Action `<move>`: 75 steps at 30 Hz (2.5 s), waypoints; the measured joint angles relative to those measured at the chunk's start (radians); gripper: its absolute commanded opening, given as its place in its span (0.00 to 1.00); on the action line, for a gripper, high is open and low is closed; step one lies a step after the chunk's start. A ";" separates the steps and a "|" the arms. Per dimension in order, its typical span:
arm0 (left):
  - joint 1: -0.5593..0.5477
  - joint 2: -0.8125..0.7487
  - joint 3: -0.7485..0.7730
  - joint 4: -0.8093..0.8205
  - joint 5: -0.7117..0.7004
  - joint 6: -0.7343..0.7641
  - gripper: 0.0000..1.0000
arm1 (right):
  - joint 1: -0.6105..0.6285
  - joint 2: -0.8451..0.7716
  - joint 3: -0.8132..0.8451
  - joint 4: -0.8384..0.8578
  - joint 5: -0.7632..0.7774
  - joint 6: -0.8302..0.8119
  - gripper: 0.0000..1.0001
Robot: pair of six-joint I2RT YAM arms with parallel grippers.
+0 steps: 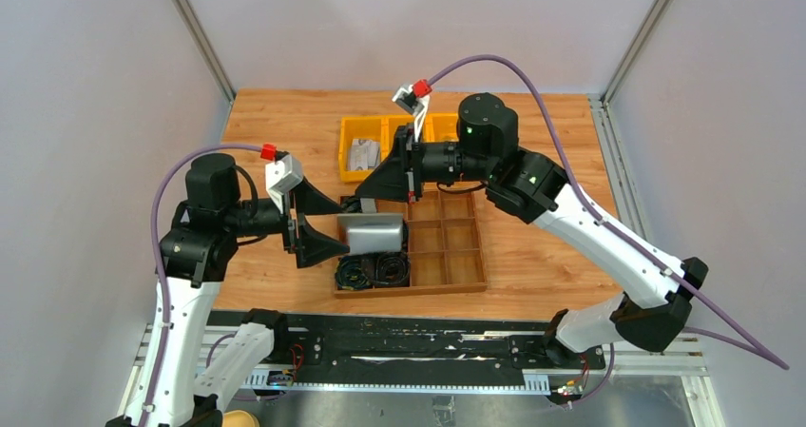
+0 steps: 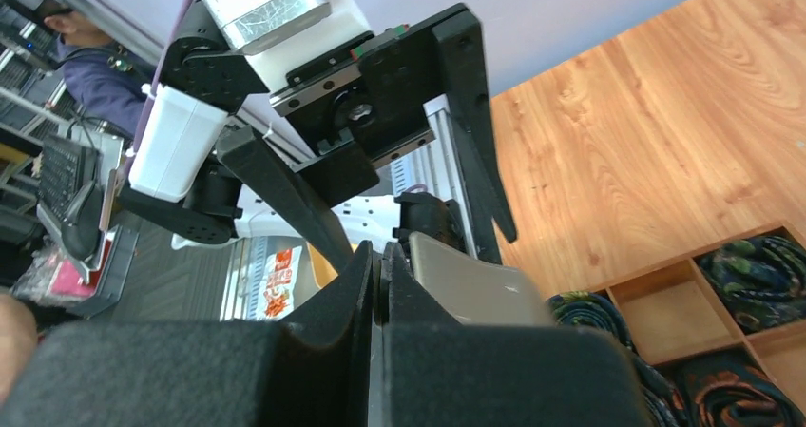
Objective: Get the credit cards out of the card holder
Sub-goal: Open the card holder, then remove the credit card from the card holder.
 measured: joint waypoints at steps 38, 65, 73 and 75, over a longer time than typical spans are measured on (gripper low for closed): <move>0.000 -0.057 -0.021 -0.012 0.053 0.037 0.00 | 0.109 0.089 0.082 0.056 -0.016 0.009 0.09; 0.000 0.092 0.288 -0.027 0.108 -0.399 0.00 | 0.079 -0.373 -0.585 0.211 0.019 -0.264 0.67; 0.000 0.100 0.295 -0.026 0.114 -0.431 0.00 | 0.079 -0.311 -0.588 0.299 0.066 -0.288 0.65; 0.000 0.101 0.295 -0.025 0.114 -0.435 0.00 | 0.079 -0.294 -0.588 0.311 0.073 -0.288 0.64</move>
